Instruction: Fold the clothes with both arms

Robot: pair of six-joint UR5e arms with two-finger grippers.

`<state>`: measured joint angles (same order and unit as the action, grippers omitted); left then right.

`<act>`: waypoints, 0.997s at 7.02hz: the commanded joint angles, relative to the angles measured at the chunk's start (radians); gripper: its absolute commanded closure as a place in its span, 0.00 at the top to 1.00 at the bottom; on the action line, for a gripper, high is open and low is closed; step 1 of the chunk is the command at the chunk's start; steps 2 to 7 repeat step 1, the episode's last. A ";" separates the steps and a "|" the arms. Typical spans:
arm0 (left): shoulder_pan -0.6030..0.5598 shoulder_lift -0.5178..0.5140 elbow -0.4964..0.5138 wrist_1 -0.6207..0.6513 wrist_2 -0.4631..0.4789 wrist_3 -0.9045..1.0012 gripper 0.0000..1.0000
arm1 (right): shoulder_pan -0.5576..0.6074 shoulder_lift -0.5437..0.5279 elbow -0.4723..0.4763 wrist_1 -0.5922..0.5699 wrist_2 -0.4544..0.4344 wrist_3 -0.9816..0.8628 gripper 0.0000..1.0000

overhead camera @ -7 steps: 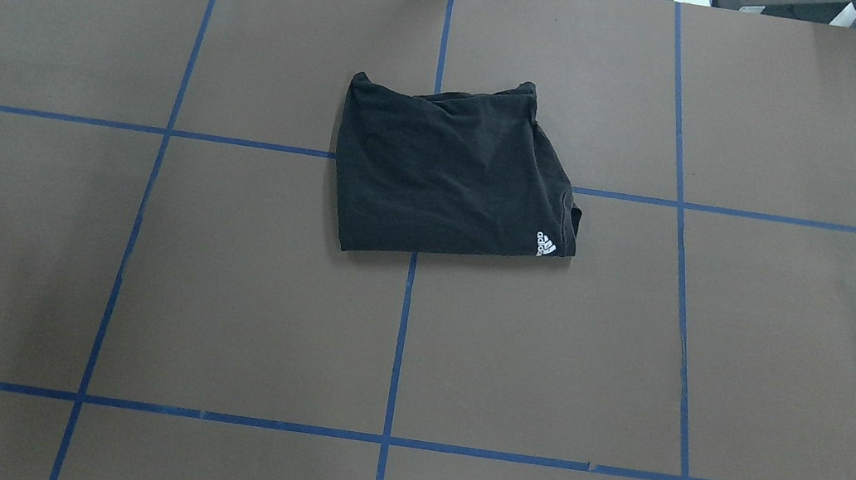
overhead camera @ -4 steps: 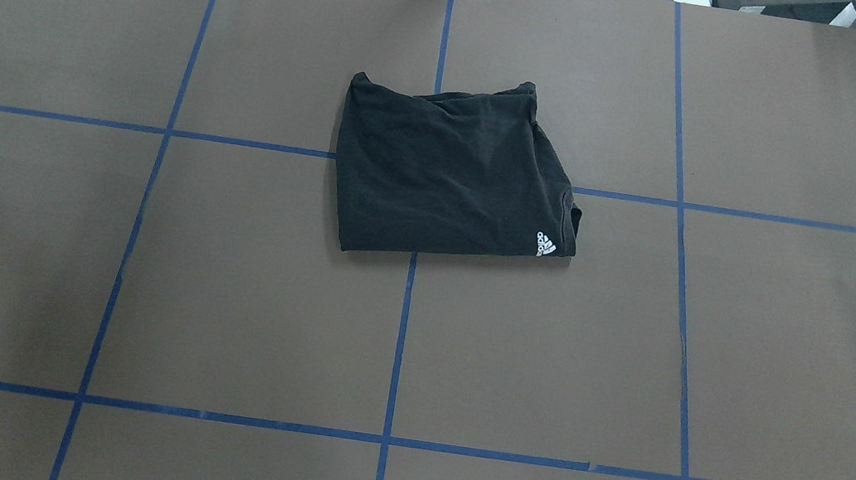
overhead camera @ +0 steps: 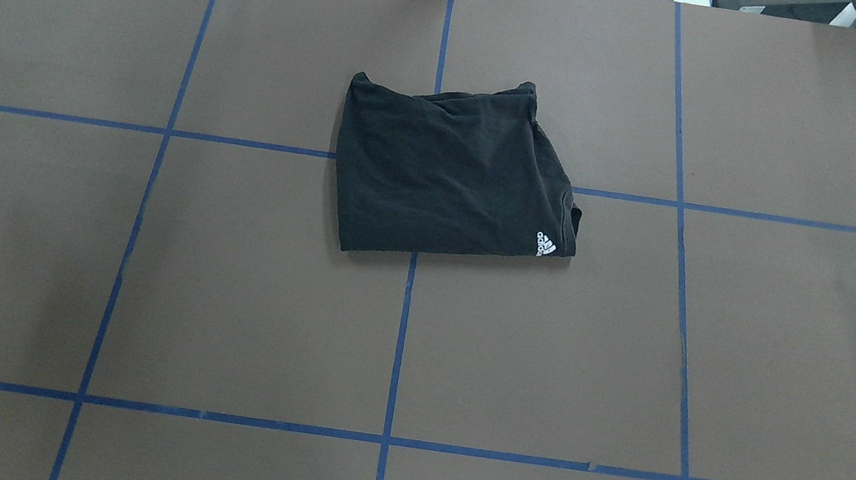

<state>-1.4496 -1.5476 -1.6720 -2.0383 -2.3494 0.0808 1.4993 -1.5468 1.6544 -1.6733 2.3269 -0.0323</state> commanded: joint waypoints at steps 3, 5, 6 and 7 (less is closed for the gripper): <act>0.000 0.000 -0.015 -0.002 0.002 0.002 1.00 | -0.001 0.007 0.004 0.001 0.000 0.000 1.00; 0.000 0.000 -0.015 -0.002 0.002 0.002 1.00 | -0.001 0.007 0.004 0.001 0.000 0.000 1.00; 0.000 0.000 -0.015 -0.002 0.002 0.002 1.00 | -0.001 0.007 0.004 0.001 0.000 0.000 1.00; 0.000 0.000 -0.015 -0.002 0.002 0.002 1.00 | -0.001 0.007 0.004 0.001 0.000 0.000 1.00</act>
